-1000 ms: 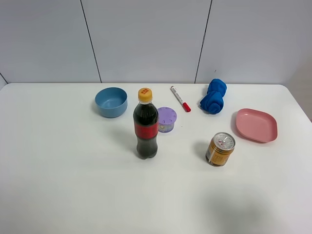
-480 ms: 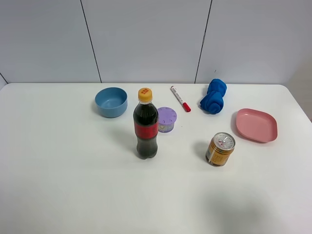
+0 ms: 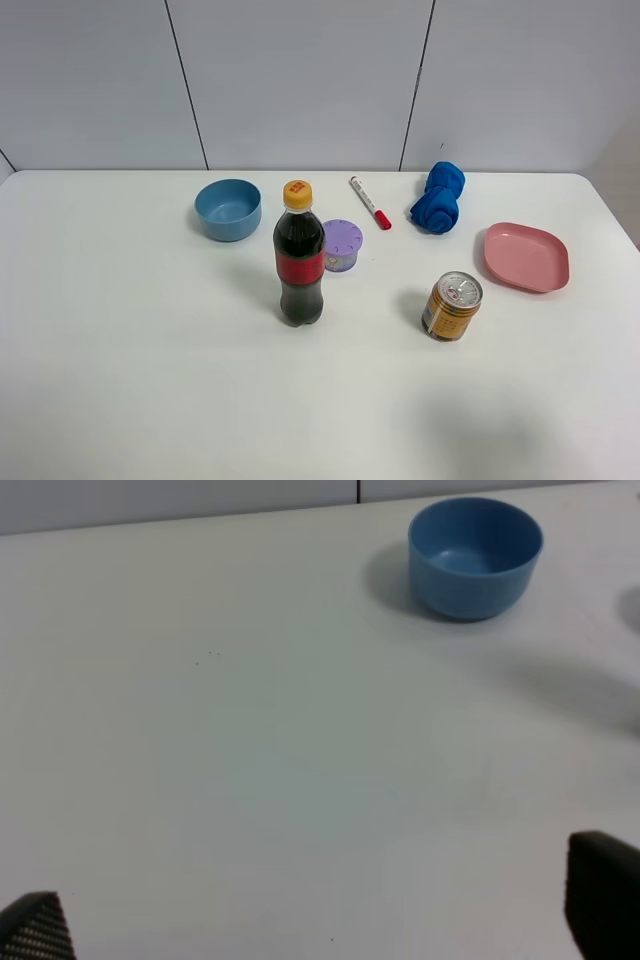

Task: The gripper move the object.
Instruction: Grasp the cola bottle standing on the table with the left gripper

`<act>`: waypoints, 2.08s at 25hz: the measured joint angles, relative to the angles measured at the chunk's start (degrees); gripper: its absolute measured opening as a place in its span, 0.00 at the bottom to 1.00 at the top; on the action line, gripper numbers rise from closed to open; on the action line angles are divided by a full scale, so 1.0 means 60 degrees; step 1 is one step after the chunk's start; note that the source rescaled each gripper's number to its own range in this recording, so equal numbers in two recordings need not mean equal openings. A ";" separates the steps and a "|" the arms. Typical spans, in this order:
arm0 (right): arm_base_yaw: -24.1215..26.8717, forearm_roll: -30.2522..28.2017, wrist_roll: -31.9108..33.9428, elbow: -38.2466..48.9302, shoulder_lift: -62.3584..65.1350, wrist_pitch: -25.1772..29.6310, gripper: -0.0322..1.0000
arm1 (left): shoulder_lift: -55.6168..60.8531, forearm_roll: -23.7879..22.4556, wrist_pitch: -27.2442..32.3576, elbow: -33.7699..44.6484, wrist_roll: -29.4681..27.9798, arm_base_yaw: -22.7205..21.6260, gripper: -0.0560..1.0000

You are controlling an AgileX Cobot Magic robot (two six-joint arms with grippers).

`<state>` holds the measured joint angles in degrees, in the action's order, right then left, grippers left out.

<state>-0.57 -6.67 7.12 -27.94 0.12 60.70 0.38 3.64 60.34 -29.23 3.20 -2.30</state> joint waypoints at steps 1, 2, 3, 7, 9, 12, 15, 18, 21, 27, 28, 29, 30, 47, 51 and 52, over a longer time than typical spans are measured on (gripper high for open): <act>0.0000 0.0000 0.0000 0.0000 0.0000 0.0000 1.00 | 0.0000 0.0000 0.0000 0.0000 0.0000 0.0000 1.00; 0.0000 0.0000 0.0000 0.0000 0.0000 0.0000 1.00 | 0.0000 0.0000 0.0000 0.0000 0.0000 0.0000 1.00; 0.0000 0.0000 0.0000 0.0000 0.0000 0.0000 1.00 | 0.0000 0.0000 0.0000 0.0000 0.0000 0.0000 1.00; 0.0000 0.0000 0.0000 0.0000 0.0000 0.0000 1.00 | 0.0000 0.0000 0.0000 0.0000 0.0000 0.0000 1.00; 0.0000 0.0000 0.0000 0.0000 0.0000 0.0000 1.00 | 0.0000 0.0000 0.0000 0.0000 0.0000 0.0000 1.00; 0.0000 0.0000 0.0000 0.0000 0.0000 0.0000 1.00 | 0.0000 0.0027 0.0000 0.0000 0.0048 0.0000 1.00; 0.0000 0.0000 0.0000 0.0000 0.0000 0.0000 1.00 | 0.0000 0.0266 -0.0046 -0.0013 0.0232 0.0000 1.00; 0.0000 0.0000 0.0000 0.0000 0.0000 0.0000 1.00 | 0.0000 0.0688 -0.0674 -0.0159 0.0416 0.0000 1.00; 0.0000 0.0000 0.0000 0.0000 0.0000 0.0000 1.00 | 0.0000 0.1202 -0.2043 -0.0222 0.0462 0.0000 1.00; 0.0000 0.0000 0.0000 0.0000 0.0000 0.0000 1.00 | -0.0647 0.1428 -0.4666 -0.0233 0.0495 0.0000 1.00; 0.0000 0.0000 0.0000 0.0000 0.0000 0.0000 1.00 | -0.0809 0.1428 -0.5171 -0.0233 0.0495 0.0000 1.00; 0.0000 0.0000 0.0000 0.0000 0.0000 0.0000 1.00 | -0.0981 0.1428 -0.5548 -0.0233 0.0495 0.0000 1.00; 0.0000 0.0000 0.0000 0.0000 0.0000 0.0000 1.00 | -0.1127 0.1428 -0.5929 -0.0233 0.0495 0.0000 1.00; 0.0000 0.0000 0.0000 0.0000 0.0000 0.0000 1.00 | -0.5596 0.1205 -0.7797 -0.0233 0.0817 0.2511 1.00; 0.0000 0.0000 0.0000 0.0000 0.0000 0.0000 1.00 | -0.6574 0.0756 -0.8547 -0.0233 0.0825 0.3857 1.00; 0.0000 0.0000 0.0000 0.0000 0.0000 0.0000 1.00 | -0.6793 0.0622 -0.8794 -0.0233 0.0825 0.4209 1.00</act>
<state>-0.57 -6.67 7.12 -27.94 0.12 60.70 -40.38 7.37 7.58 -30.63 8.15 22.95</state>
